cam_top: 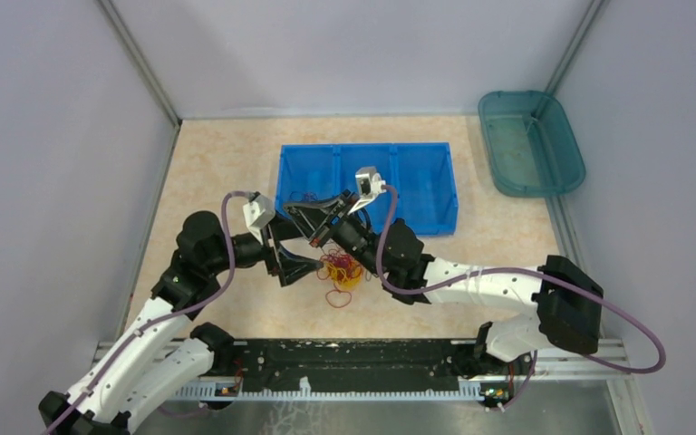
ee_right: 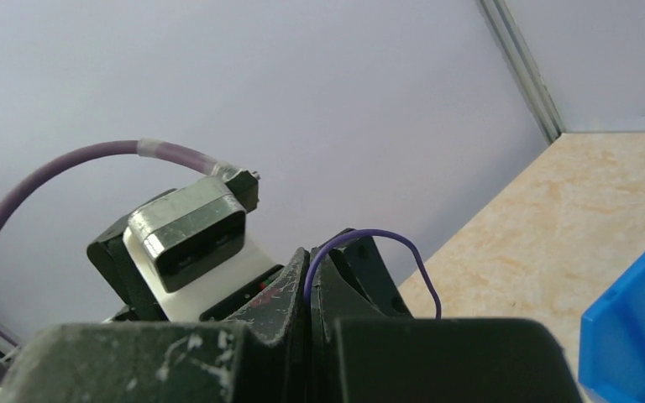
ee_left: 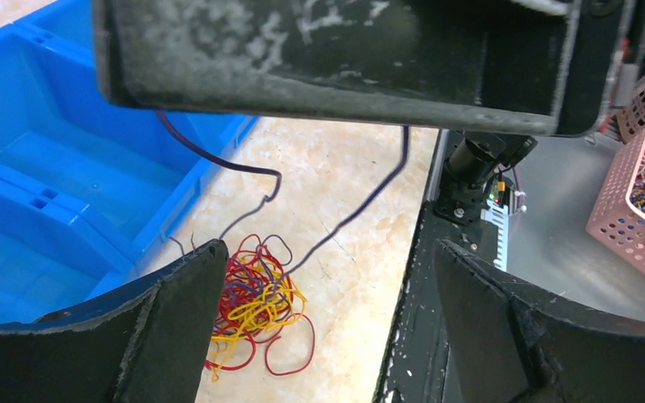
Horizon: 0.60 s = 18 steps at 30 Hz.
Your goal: Untangle the cables
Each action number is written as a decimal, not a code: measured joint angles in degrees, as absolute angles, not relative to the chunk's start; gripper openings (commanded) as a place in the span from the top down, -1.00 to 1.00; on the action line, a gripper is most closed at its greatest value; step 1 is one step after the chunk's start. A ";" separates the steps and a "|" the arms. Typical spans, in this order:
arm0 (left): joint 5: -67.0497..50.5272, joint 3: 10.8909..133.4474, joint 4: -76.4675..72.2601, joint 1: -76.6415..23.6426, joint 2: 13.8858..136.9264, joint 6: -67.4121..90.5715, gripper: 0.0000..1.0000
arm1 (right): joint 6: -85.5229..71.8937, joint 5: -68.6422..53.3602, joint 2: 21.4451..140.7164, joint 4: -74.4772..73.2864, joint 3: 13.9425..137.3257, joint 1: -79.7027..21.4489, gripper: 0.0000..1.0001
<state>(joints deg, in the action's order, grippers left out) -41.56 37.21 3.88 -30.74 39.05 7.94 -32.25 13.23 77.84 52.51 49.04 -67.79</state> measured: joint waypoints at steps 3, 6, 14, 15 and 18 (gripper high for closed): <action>-40.93 36.16 0.58 -30.74 39.64 9.26 -0.94 | -32.95 12.45 78.17 53.19 49.30 -67.81 1.00; -40.82 35.46 -2.68 -30.74 41.06 10.79 -0.92 | -33.54 11.14 78.32 53.21 49.93 -68.03 1.00; -40.93 33.67 -9.61 -30.74 44.21 14.22 -0.28 | -34.28 6.72 78.35 53.93 50.74 -68.71 1.00; -41.56 33.36 -10.55 -30.74 44.51 15.20 -0.11 | -34.30 6.44 78.35 53.87 50.74 -68.73 1.00; -43.13 33.04 -12.19 -30.74 44.69 16.58 0.62 | -34.30 5.89 78.35 53.76 50.74 -68.79 1.00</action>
<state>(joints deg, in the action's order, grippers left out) -43.13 33.04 -12.19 -30.74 44.69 16.58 -34.30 5.89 78.35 53.76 50.74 -68.79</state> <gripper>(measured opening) 0.502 0.006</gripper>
